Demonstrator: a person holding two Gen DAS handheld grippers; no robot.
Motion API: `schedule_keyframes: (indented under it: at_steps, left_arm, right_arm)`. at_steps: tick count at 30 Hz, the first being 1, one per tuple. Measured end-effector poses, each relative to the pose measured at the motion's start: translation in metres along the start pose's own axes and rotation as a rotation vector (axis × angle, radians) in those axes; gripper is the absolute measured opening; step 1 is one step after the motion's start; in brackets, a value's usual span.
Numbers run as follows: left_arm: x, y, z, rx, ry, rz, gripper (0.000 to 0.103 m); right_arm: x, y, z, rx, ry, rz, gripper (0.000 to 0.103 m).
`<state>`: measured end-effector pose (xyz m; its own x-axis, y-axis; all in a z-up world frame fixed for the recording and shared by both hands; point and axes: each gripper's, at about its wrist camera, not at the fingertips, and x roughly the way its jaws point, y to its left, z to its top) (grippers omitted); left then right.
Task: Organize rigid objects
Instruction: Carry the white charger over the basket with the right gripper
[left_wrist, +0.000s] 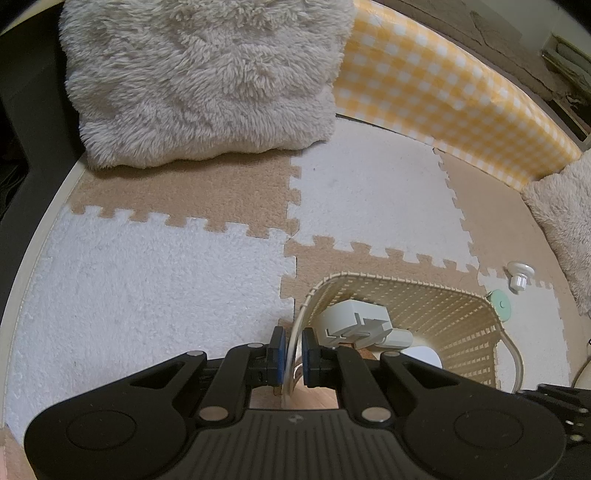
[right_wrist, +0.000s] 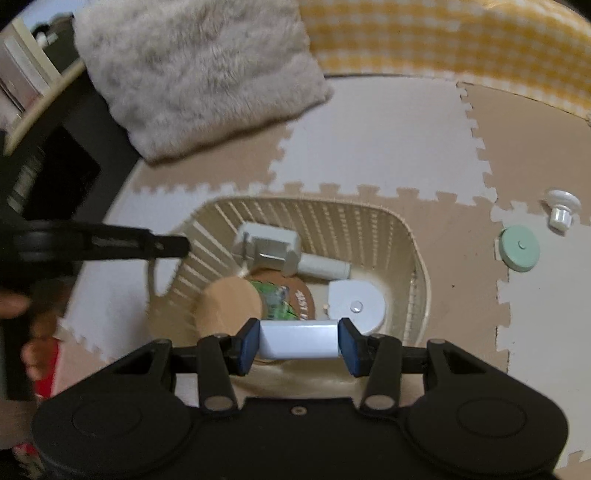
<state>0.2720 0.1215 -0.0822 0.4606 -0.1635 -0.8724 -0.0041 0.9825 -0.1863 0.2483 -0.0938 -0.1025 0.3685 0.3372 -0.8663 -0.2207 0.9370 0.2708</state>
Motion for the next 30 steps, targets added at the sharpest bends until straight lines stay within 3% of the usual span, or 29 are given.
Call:
schedule_keyframes:
  at_steps: [14,21,25,30]
  left_arm:
    - [-0.001,-0.003,0.000,0.000,-0.001,0.001,0.009]
    - [-0.001,-0.002,0.000,0.000,0.000,0.002,0.009]
    - [-0.001,-0.002,0.000,0.000,0.000,0.001,0.009]
    - [-0.001,-0.002,0.000,0.000,-0.001,0.001,0.009]
  right_arm:
    - [0.023,0.011,-0.001,-0.012,0.088,-0.063,0.047]
    - [0.022,0.010,-0.004,-0.003,0.082,-0.072,0.048]
    - [0.020,0.010,-0.004,-0.001,0.084,-0.070,0.057]
    - [0.017,0.008,-0.005,0.030,0.086,-0.050,0.057]
